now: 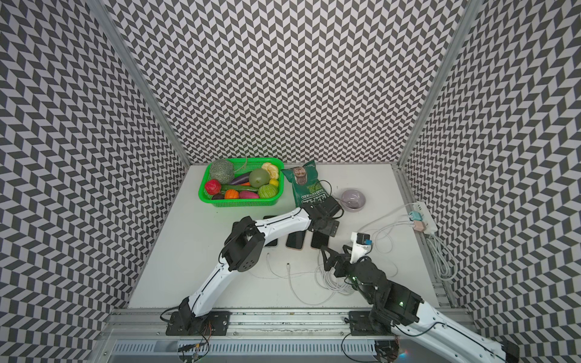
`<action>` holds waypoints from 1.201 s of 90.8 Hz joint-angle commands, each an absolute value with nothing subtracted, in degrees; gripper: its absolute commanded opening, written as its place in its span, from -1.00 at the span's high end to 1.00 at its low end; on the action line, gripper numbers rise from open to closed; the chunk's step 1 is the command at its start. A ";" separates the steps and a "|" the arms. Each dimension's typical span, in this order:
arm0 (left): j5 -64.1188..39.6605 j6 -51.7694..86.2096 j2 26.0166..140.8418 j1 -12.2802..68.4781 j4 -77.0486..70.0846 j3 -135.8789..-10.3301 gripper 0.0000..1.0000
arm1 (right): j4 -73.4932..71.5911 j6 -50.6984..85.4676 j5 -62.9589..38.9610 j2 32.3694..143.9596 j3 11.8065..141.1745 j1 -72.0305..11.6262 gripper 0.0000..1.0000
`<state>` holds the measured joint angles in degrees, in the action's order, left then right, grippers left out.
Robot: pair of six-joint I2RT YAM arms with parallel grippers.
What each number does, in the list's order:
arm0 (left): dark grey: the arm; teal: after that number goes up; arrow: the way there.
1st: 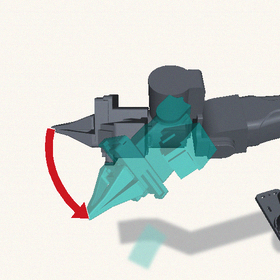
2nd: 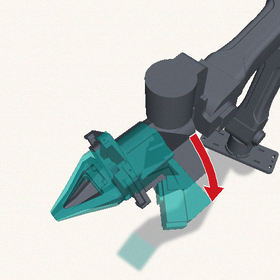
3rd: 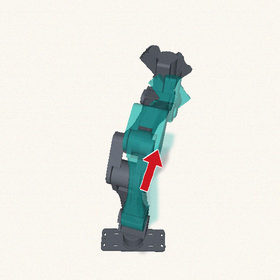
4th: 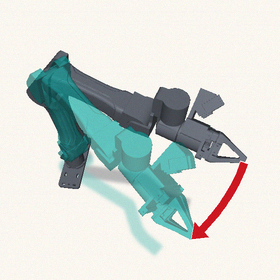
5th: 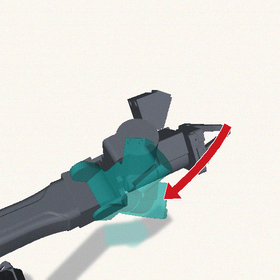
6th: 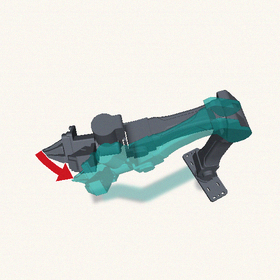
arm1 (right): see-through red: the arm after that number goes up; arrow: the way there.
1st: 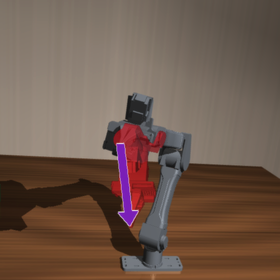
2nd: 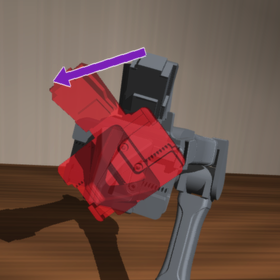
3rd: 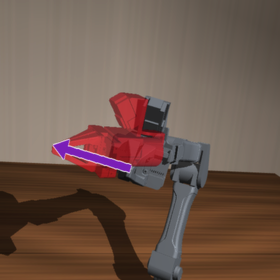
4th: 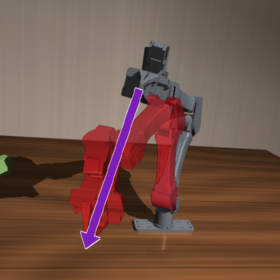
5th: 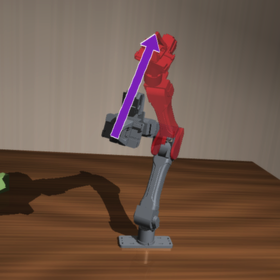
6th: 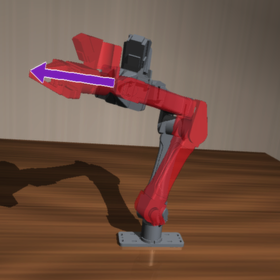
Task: Unplug the charging cable from the phone
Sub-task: Pick up the phone at the center of the board.
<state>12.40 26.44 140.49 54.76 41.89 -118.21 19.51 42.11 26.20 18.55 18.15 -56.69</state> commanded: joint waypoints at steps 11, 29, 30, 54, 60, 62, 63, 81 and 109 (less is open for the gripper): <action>13.14 26.17 143.74 55.34 45.03 -118.01 -0.92 | 18.72 42.36 27.25 18.44 19.15 -56.31 -0.99; 12.15 26.30 143.64 55.37 44.75 -117.02 -0.76 | 18.72 42.25 27.25 19.00 19.21 -56.31 -0.99; 12.14 26.29 143.58 55.37 44.70 -116.91 -0.74 | 18.68 42.26 27.25 18.99 19.19 -56.28 -0.99; 11.60 26.82 140.63 55.37 43.03 -113.77 0.25 | 18.72 42.26 27.05 19.32 19.42 -56.34 -0.99; 11.64 26.89 139.48 55.38 42.61 -113.13 0.52 | 18.59 42.28 26.98 19.62 19.37 -56.27 -0.99; 11.61 26.89 139.13 55.37 42.45 -112.94 0.58 | 18.56 42.28 26.98 19.78 19.37 -56.30 -0.99; 11.61 26.98 138.96 55.37 42.36 -112.85 0.61 | 18.55 42.28 26.94 19.82 19.39 -56.32 -0.99; 10.37 27.33 135.22 55.36 40.21 -110.99 0.98 | 17.60 42.37 26.22 21.52 19.37 -56.24 -0.99; 7.05 28.01 129.00 54.96 37.07 -108.63 1.00 | 12.57 42.58 22.31 26.52 17.57 -55.77 -0.99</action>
